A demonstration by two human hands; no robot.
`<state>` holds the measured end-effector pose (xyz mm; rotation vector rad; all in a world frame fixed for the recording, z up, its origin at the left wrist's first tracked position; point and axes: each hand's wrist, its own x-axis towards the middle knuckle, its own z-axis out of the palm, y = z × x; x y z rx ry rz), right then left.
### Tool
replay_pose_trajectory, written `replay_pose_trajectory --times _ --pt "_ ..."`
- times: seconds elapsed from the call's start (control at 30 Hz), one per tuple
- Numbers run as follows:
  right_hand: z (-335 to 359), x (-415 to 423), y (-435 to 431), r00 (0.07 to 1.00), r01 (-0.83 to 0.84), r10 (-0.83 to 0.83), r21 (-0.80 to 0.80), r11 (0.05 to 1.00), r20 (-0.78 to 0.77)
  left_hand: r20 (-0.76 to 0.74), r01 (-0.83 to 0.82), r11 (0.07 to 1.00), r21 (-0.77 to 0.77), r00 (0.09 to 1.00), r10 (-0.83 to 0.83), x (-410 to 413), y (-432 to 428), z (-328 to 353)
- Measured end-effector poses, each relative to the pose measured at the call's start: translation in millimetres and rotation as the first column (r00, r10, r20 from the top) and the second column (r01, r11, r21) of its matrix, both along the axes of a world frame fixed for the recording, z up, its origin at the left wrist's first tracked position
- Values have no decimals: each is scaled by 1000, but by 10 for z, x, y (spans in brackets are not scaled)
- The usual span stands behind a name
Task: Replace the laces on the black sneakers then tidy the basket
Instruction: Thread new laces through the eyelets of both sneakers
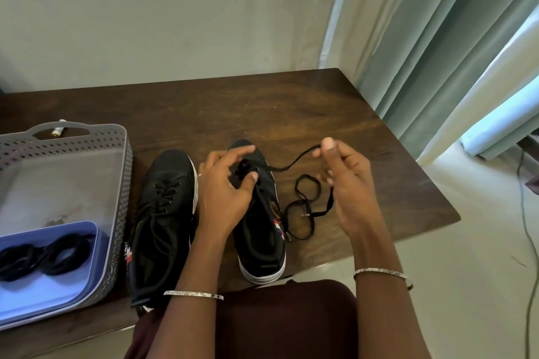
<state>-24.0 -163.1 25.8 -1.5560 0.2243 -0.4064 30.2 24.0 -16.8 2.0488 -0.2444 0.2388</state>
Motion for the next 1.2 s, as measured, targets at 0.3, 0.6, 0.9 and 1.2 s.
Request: replay_pose_trajectory --times 0.3,0.6,0.9,1.2 --pt "-26 63 224 953 -299 281 -195 934 -116 178 63 998 12 982 -64 -1 11 51" --pt "-51 -13 -91 980 -50 77 144 988 -185 -4 -465 885 5 885 465 27 126 32" --pt "-63 24 -58 984 -30 148 718 695 -102 -141 -17 963 -270 990 -22 57 153 9" --pt "-88 61 326 962 -26 158 502 865 -223 -423 232 966 116 891 -163 -55 320 70"
